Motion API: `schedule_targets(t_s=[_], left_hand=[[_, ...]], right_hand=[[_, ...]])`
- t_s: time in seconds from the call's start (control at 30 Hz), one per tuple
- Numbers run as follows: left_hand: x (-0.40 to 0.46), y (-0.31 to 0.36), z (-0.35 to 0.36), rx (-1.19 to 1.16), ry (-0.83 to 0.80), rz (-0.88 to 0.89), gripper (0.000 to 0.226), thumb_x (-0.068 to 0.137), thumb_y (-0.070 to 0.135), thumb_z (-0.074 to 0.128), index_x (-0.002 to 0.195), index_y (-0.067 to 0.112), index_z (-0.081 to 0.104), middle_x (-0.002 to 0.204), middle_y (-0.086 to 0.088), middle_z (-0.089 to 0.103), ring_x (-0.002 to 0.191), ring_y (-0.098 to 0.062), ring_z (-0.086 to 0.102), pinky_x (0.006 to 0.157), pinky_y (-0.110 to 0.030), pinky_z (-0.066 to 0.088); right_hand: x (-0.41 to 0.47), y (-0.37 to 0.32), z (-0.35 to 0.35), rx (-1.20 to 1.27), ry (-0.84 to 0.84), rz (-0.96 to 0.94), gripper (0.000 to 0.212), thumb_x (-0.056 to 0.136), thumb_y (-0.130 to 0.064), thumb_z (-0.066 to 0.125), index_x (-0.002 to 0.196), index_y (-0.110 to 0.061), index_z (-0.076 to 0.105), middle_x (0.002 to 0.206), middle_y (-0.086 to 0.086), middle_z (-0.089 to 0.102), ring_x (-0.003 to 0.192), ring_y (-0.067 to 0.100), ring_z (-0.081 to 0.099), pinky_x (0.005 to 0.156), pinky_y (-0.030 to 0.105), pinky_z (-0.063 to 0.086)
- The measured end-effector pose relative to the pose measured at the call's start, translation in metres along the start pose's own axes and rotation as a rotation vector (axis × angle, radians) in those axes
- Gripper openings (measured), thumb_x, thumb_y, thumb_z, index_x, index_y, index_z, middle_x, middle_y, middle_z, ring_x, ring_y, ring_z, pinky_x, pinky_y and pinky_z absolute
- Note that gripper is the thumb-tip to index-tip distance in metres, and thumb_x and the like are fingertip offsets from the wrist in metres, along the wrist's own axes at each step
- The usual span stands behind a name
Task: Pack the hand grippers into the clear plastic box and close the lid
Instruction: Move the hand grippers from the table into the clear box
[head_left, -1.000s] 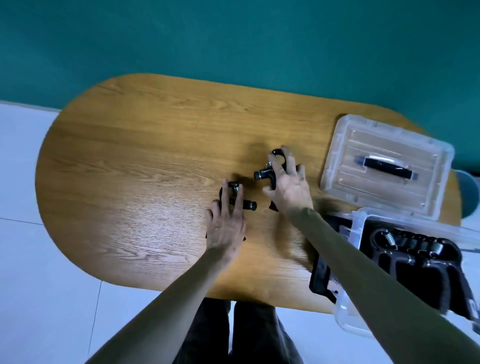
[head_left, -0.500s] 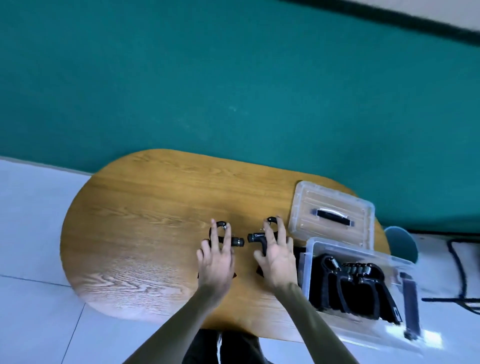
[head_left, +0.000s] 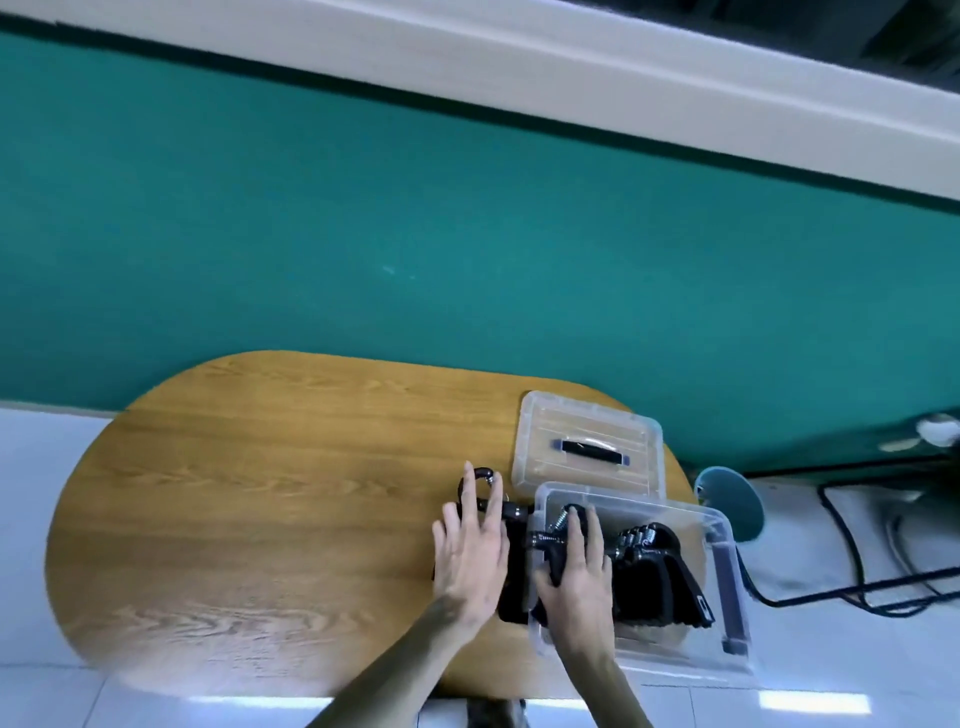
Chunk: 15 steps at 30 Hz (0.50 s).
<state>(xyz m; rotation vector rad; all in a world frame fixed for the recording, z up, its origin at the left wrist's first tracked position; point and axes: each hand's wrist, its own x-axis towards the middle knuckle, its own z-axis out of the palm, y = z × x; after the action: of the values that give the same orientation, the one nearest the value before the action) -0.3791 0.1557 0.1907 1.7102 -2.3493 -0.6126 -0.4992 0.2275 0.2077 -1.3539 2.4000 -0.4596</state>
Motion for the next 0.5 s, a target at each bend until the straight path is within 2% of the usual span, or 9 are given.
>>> schedule_targets(t_s=[0.07, 0.2, 0.3, 0.4, 0.5], left_hand=[[-0.001, 0.021, 0.01, -0.009, -0.002, 0.037, 0.07, 0.101, 0.028, 0.051, 0.161, 0.023, 0.016, 0.168, -0.019, 0.006, 0.092, -0.024, 0.047, 0.08, -0.042, 0.048], [-0.004, 0.063, 0.033, 0.02, -0.048, 0.072, 0.071, 0.093, 0.027, 0.066, 0.157, 0.02, 0.036, 0.163, -0.021, 0.026, 0.085, -0.026, 0.049, 0.071, -0.042, 0.048], [-0.008, 0.092, 0.051, 0.043, -0.093, 0.075, 0.073, 0.09, 0.026, 0.07, 0.156, 0.018, 0.038, 0.163, -0.022, 0.027, 0.09, -0.029, 0.051, 0.072, -0.044, 0.05], [-0.009, 0.122, 0.067, 0.085, -0.108, 0.065, 0.071, 0.091, 0.025, 0.068, 0.155, 0.018, 0.039, 0.163, -0.022, 0.027, 0.093, -0.031, 0.053, 0.074, -0.045, 0.05], [-0.007, 0.142, 0.081, 0.114, -0.105, 0.029, 0.069, 0.099, 0.028, 0.056, 0.16, 0.021, 0.025, 0.167, -0.02, 0.012, 0.099, -0.027, 0.05, 0.081, -0.041, 0.047]], right_hand=[[-0.001, 0.023, -0.001, 0.024, -0.005, 0.034, 0.079, 0.081, -0.013, 0.074, 0.15, -0.004, 0.037, 0.162, 0.014, 0.026, 0.128, 0.041, 0.049, 0.103, 0.051, 0.045], [0.003, 0.072, -0.016, 0.06, 0.001, 0.079, 0.084, 0.073, -0.006, 0.078, 0.148, -0.002, 0.04, 0.159, 0.018, 0.031, 0.124, 0.044, 0.052, 0.098, 0.052, 0.049], [0.01, 0.108, -0.036, 0.072, 0.018, 0.089, 0.082, 0.077, -0.007, 0.074, 0.15, -0.007, 0.038, 0.162, 0.015, 0.027, 0.127, 0.045, 0.048, 0.099, 0.052, 0.048], [0.022, 0.143, -0.055, 0.06, 0.007, 0.093, 0.081, 0.079, -0.01, 0.073, 0.151, -0.01, 0.036, 0.162, 0.013, 0.026, 0.126, 0.046, 0.049, 0.093, 0.052, 0.051], [0.038, 0.168, -0.068, 0.051, -0.011, 0.085, 0.077, 0.078, -0.01, 0.072, 0.149, -0.013, 0.041, 0.161, 0.012, 0.029, 0.126, 0.045, 0.048, 0.091, 0.052, 0.051]])
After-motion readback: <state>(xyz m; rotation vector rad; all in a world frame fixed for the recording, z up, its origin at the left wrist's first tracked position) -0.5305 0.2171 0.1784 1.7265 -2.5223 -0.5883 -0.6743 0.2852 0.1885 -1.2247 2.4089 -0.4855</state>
